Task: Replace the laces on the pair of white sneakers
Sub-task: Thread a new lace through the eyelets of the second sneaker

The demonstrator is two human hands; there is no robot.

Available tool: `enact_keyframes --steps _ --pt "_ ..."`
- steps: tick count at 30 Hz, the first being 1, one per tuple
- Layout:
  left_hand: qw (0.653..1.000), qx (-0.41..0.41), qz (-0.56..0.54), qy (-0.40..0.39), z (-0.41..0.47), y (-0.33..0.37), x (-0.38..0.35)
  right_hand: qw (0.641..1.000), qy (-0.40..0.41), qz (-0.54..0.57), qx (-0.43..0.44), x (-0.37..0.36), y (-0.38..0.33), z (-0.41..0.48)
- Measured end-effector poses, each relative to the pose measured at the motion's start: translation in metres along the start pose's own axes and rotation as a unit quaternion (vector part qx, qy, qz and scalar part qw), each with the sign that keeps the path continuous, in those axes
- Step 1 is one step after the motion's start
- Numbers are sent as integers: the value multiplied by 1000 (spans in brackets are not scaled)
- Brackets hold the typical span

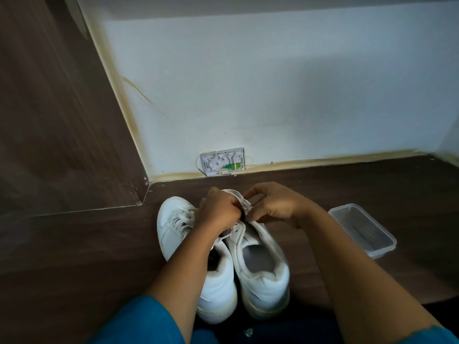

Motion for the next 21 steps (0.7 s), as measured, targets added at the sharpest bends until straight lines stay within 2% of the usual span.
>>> enact_keyframes --steps 2,6,8,10,13,16,19,21 --pt "1000 -4 3 -5 -1 2 2 1000 -20 0 -7 -2 -1 -3" --pt "1000 -21 14 10 2 1 8 999 5 8 -36 -13 -3 0" --pt "999 -27 -8 15 6 -3 10 997 42 -46 -43 -20 -5 3" --pt "999 -30 -30 19 6 -4 12 986 72 -148 -37 -23 -10 5" --pt "990 -24 -136 40 -4 6 21 975 99 -198 -34 -24 -12 12" --pt "962 9 -269 47 -11 19 37 966 148 -206 -38 -21 -9 17" --pt "953 -6 -299 42 -15 26 49 974 147 -171 36 -20 -7 17" --pt "957 -18 -288 40 -17 27 51 956 135 -245 95 -19 -8 15"
Point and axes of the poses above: each hand's wrist, its own z-axis towards the middle knuckle, its own x-axis out of the back of the hand, y = z × x, the point moved 1 cm from there along z, towards the middle knuckle, and after that the axes turned 10 degrees about -z, right-handed, at the moved point
